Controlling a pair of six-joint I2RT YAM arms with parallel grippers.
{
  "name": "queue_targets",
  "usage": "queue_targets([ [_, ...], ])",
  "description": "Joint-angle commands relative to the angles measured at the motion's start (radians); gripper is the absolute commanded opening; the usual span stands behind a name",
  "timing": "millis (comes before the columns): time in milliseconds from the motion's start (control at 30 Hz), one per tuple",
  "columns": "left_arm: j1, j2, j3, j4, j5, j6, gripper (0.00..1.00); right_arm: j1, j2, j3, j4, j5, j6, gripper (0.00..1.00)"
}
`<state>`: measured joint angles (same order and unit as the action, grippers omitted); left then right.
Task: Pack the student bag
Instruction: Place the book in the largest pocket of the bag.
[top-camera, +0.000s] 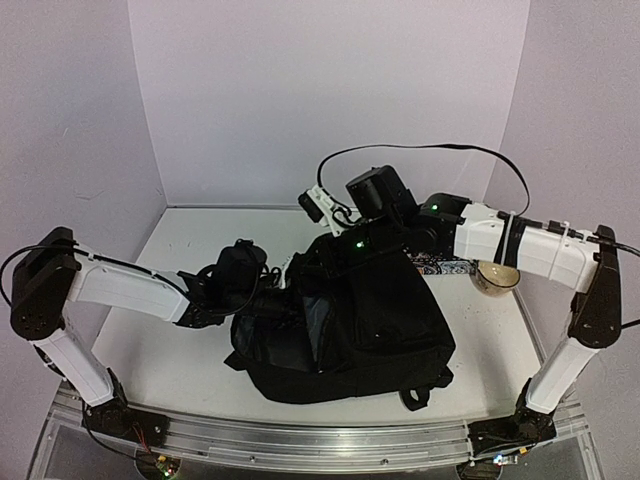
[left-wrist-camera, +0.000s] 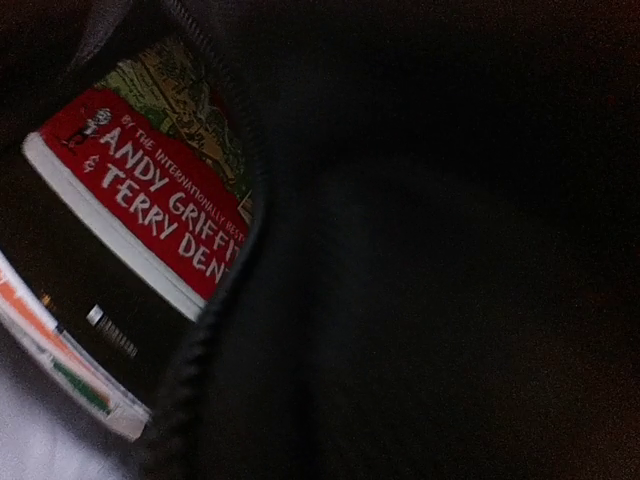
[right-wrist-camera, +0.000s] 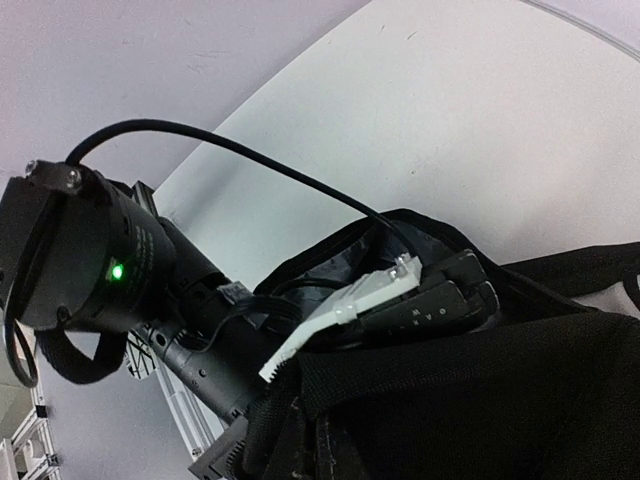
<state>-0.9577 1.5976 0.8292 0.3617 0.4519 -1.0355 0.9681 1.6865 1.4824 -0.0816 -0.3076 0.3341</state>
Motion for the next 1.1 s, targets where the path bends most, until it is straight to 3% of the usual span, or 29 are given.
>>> queue_targets([
  [0,-0.036,0.077,0.093,0.074,-0.130,-0.043,0.02,0.029,0.003,0.003,0.121,-0.005,0.002,0.00],
  [133,-0.047,0.090,0.078,0.072,-0.167,-0.065,0.16,0.030,-0.013,-0.019,0.122,0.056,-0.007,0.00],
  [433,-0.047,-0.030,-0.069,0.036,-0.300,-0.058,0.55,0.030,-0.051,-0.079,0.119,0.175,-0.033,0.04],
  [600,-0.047,-0.094,-0.101,-0.027,-0.340,-0.036,0.71,0.029,-0.055,-0.097,0.115,0.199,-0.035,0.05],
  [733,-0.047,-0.171,-0.128,-0.137,-0.397,-0.031,0.74,0.030,-0.057,-0.106,0.114,0.215,-0.038,0.05],
  [900,-0.047,-0.296,-0.137,-0.366,-0.513,-0.042,0.71,0.030,-0.035,-0.094,0.105,0.215,-0.039,0.05],
  [1067,-0.047,-0.462,-0.136,-0.633,-0.677,-0.042,0.73,0.031,0.033,-0.067,0.092,0.223,-0.028,0.09],
])
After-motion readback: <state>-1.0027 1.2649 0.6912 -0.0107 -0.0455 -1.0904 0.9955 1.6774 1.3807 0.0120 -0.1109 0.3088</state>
